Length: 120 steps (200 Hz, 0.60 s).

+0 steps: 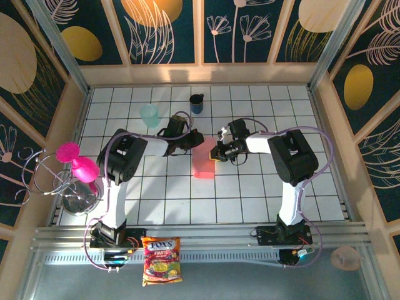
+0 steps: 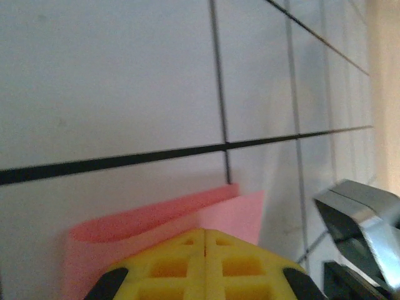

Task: Fold a paper plane with a square sheet of paper (pick it up from the middle)
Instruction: First fold the square sheet of paper in half at the center of the table.

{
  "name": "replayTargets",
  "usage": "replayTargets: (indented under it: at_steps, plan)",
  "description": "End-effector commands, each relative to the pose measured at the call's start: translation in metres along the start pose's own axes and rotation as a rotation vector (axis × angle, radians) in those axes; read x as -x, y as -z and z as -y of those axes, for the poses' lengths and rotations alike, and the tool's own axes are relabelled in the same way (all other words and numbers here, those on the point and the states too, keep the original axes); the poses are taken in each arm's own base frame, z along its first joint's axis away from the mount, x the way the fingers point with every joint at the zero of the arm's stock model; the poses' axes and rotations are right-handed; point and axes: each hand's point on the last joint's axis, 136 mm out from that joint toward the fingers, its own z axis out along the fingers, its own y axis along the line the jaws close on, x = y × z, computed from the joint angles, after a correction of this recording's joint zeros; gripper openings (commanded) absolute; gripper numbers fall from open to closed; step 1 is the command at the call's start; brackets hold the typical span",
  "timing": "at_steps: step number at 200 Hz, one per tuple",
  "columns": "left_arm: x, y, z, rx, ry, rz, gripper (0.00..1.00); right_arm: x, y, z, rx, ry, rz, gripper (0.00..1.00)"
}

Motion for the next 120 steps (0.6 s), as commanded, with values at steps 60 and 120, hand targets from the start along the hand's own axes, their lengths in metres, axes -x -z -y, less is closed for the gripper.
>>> replayTargets:
  at_steps: [60,120]
  plan:
    - [0.021,0.013,-0.095,0.261,0.083,0.022,0.07,-0.07,-0.005,0.137,-0.479,-0.181,-0.145,0.05]
    - [0.056,0.037,-0.06,0.243,-0.017,0.018,0.09,-0.067,-0.004,0.135,-0.472,-0.18,-0.136,0.05]
